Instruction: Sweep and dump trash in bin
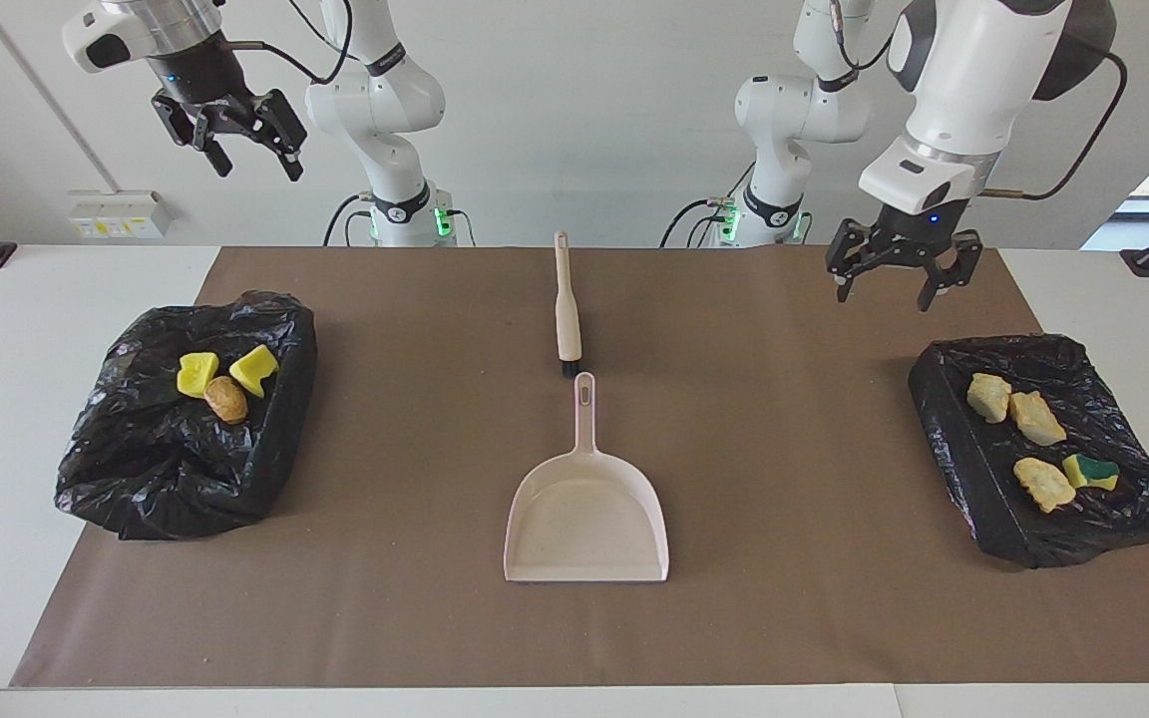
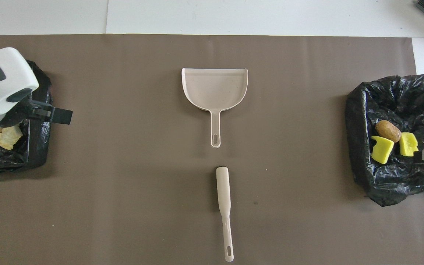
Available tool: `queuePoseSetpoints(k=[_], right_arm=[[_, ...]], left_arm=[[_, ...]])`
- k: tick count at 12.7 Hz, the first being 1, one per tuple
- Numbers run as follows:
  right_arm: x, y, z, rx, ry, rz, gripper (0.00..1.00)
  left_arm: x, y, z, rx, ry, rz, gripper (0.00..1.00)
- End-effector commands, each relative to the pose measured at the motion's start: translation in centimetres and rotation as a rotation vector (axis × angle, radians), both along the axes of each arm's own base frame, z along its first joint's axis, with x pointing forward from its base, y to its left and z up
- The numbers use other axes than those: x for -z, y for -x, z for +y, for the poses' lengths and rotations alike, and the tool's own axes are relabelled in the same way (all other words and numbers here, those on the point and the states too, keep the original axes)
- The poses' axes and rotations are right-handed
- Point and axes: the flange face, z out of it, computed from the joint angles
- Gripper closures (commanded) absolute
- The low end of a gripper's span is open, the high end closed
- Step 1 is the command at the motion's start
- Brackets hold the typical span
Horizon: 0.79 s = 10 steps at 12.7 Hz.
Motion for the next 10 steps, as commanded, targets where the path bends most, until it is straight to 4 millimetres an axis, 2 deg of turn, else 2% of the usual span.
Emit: queuePoseSetpoints(k=[1, 3, 5, 7, 10], right_arm=[[-0.1, 0.5, -0.1, -0.018, -0.003, -0.012, 0.00], [-0.1, 0.5, -0.1, -0.018, -0.003, -0.012, 0.00], [-0.1, 0.5, -0.1, -0.018, -0.003, -0.012, 0.00], [-0.1, 0.5, -0.1, -0.018, -0.003, -0.012, 0.00], [-0.1, 0.5, -0.1, -0.018, -0.003, -0.012, 0.00]], left_arm=[[-2.8, 0.6, 3.3, 0.027, -0.002, 0.031, 0.00], [-4.1, 0.7, 4.7, 0.052, 0.020, 0.028, 0.00], [-3.9, 0.7, 5.5, 0.034, 0.041, 0.064, 0.00], [-4.9, 0.6, 5.5, 0.034, 0.042, 0.063, 0.00], [-5.0, 0.4, 5.4, 0.034, 0.041, 0.069, 0.00]])
